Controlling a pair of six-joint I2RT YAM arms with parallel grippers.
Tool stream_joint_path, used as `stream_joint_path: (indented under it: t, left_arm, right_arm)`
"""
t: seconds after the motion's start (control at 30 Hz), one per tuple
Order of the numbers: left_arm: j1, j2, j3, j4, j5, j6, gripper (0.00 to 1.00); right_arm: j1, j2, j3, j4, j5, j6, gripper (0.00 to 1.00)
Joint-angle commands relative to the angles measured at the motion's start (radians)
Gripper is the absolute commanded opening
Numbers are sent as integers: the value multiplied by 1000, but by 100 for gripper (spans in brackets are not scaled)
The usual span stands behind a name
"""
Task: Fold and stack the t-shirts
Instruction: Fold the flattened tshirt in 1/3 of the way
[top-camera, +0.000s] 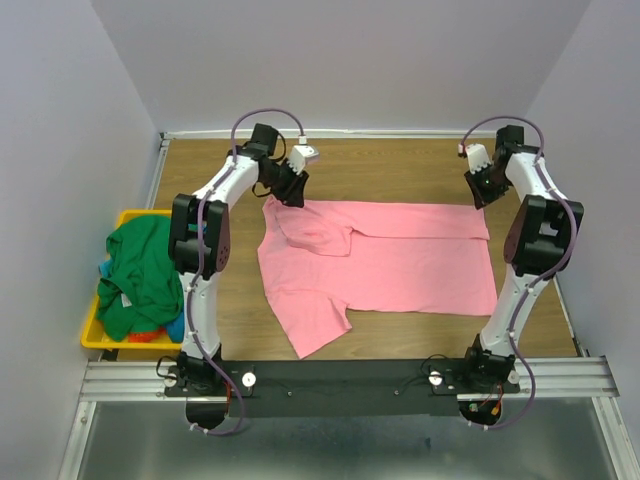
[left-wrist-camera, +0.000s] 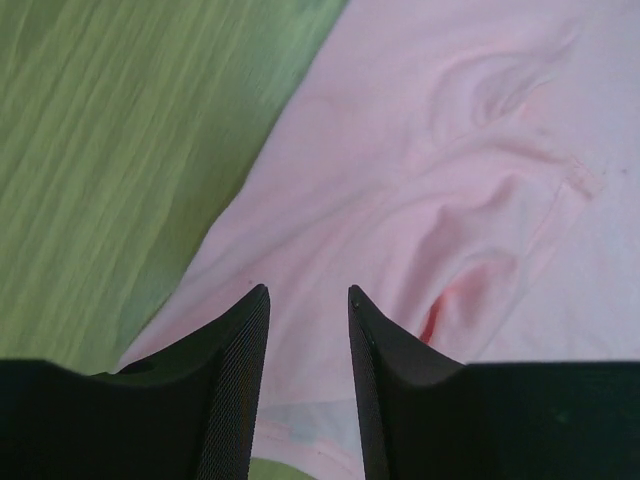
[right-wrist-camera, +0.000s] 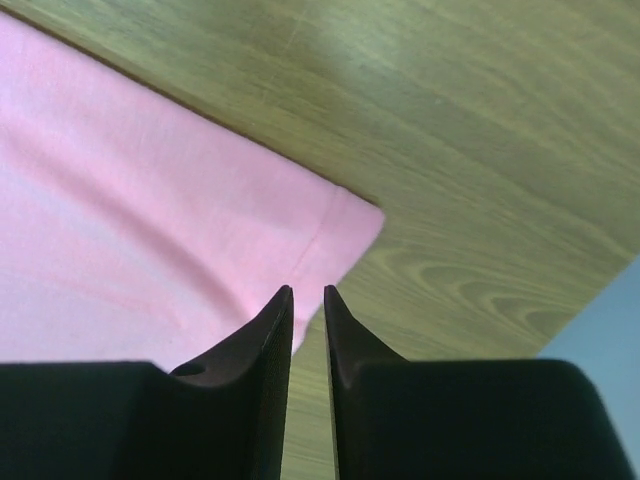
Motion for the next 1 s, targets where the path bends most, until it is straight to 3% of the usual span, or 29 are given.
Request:
stream_joint_path:
  t: [0.0,0.47,0.7,0.83,0.97]
  left_arm:
    - [40,4,-42,57,-18,-97,45]
    - [158,136,18,76,-184,-220,43]
    - [180,183,126,56,-222,-209,43]
    - [180,156,208,25,-175,-166,45]
    - [163,47,213,7,-100,-116,47]
  right_arm:
    - [8,53,5,-49,-27,51,25]
    - [13,271,126,21,139,144,26]
    - [22,349,283,31,93,209,32]
    - [30,325,341,31,28,232,38]
    - [36,212,291,26,-31,232,44]
